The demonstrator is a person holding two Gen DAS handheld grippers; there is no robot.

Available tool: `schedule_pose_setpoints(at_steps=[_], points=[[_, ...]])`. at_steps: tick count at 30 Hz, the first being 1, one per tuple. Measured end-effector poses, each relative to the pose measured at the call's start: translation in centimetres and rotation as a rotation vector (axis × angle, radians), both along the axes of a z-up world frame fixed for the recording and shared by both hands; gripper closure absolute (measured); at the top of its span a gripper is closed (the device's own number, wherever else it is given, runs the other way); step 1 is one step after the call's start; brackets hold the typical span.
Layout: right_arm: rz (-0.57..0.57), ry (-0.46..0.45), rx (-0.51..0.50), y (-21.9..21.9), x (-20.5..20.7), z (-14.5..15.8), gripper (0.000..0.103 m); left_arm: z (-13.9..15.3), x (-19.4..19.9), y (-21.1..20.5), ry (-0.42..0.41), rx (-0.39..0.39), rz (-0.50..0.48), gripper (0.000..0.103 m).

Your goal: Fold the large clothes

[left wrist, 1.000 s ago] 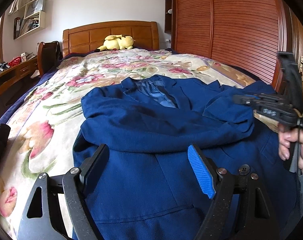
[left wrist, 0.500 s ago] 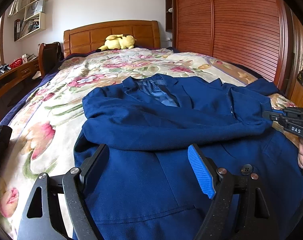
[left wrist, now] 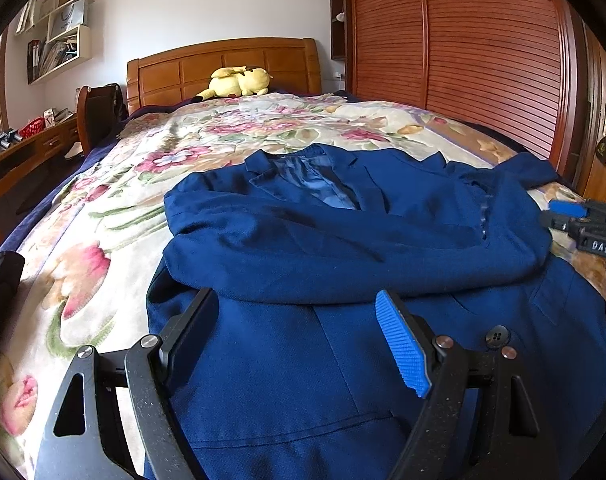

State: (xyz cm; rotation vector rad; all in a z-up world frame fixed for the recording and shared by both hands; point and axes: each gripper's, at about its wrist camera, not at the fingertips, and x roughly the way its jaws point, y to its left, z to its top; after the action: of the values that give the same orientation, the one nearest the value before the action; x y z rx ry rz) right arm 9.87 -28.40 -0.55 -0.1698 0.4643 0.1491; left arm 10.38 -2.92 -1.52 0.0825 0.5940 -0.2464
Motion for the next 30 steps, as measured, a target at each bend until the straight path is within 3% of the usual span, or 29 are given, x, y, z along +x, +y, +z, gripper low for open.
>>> schedule_pose_setpoints(at_steps=[2, 6, 17, 23, 30], points=[[-0.027, -0.028, 0.022, -0.5, -0.5, 0.5, 0.043, 0.0, -0.1, 0.0, -0.003, -0.001, -0.001, 0.021], [0.01, -0.043, 0.111, -0.7, -0.8, 0.9, 0.043, 0.0, -0.1, 0.1, 0.0, -0.009, 0.002, 0.021], [0.048, 0.07, 0.014, 0.3, 2.1, -1.3, 0.043, 0.8, -0.3, 1.0, -0.012, -0.029, 0.014, 0.021], [0.048, 0.151, -0.061, 1.2, 3.9, -2.3, 0.043, 1.7, -0.3, 3.3, -0.044, -0.014, 0.074, 0.021], [0.049, 0.173, -0.077, 1.9, 5.1, -2.6, 0.043, 1.7, 0.2, 6.0, -0.03, -0.033, 0.131, 0.021]])
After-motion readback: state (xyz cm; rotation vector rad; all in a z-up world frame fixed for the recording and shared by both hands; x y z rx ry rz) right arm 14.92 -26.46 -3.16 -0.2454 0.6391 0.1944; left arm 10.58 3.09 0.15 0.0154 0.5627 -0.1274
